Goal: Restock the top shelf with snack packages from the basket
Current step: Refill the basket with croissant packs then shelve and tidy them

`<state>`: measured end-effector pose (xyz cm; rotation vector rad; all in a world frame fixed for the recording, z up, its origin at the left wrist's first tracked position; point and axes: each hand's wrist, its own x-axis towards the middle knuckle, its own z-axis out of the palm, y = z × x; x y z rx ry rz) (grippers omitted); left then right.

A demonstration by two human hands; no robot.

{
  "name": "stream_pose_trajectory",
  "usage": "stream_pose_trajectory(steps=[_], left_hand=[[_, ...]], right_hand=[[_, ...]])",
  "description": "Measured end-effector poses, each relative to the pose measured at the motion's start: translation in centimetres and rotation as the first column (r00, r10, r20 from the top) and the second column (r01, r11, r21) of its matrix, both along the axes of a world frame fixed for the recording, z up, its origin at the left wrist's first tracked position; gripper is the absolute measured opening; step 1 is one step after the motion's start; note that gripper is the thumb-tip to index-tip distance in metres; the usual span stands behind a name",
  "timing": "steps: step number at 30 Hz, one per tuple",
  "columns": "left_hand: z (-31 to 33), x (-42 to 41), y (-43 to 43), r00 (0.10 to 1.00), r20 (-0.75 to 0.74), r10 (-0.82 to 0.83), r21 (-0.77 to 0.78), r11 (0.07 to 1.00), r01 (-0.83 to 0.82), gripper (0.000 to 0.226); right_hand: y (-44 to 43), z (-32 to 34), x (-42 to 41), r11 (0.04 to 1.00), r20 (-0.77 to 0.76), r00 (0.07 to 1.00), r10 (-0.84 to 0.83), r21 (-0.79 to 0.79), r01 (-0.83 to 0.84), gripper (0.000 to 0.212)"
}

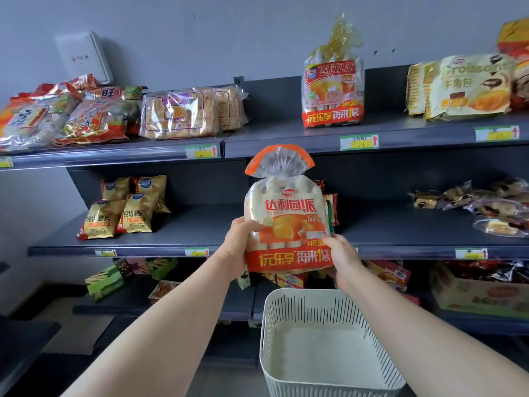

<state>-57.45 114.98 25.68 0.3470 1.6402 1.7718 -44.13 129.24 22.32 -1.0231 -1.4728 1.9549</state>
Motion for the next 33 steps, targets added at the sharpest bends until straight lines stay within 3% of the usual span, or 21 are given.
stream_pose_trajectory(steps=[6, 12, 17, 20, 24, 28, 30, 33], left_hand=[[0.0, -0.5, 0.7, 0.992, -0.123, 0.02, 0.001, 1.0, -0.02, 0.033], [3.7, -0.4, 4.2, 0.976, -0.185, 0.111, 0.103, 0.99, -0.093, 0.042], [9.5, 0.4, 7.5, 0.965, -0.245, 0.092, 0.203, 0.978, -0.041, 0.043], [12.5, 0.2, 9.7, 0.949, -0.311, 0.058, 0.239, 0.971, 0.019, 0.049], [15.8, -0.5, 13.6, 0.887, -0.458, 0.064, 0.25, 0.966, 0.06, 0.067], [18.2, -1.5, 18.3, 0.833, -0.541, 0.115, 0.27, 0.962, 0.042, 0.062], [19.1, -1.9, 20.8, 0.822, -0.554, 0.13, 0.272, 0.962, 0.031, 0.062], [20.0, -2.5, 24.6, 0.826, -0.55, 0.123, 0.245, 0.969, 0.018, 0.061]], right_hand=[[-0.5, 1.3, 0.3, 0.986, -0.086, 0.992, -0.088, 0.135, 0.099, 0.03], [1.3, 4.5, 0.6, 0.929, -0.164, 0.965, -0.203, 0.281, 0.243, 0.031], [4.8, 9.6, 0.5, 0.85, -0.221, 0.942, -0.251, 0.415, 0.324, 0.032], [7.5, 12.7, 0.2, 0.793, -0.2, 0.949, -0.243, 0.523, 0.313, 0.027], [11.7, 16.2, -0.7, 0.742, -0.152, 0.962, -0.226, 0.613, 0.271, 0.04], [16.6, 19.0, -2.2, 0.733, -0.121, 0.981, -0.151, 0.652, 0.194, 0.041], [19.1, 19.9, -2.9, 0.74, -0.137, 0.98, -0.143, 0.643, 0.198, 0.054], [23.1, 20.7, -3.9, 0.702, -0.104, 0.966, -0.235, 0.669, 0.243, 0.094]])
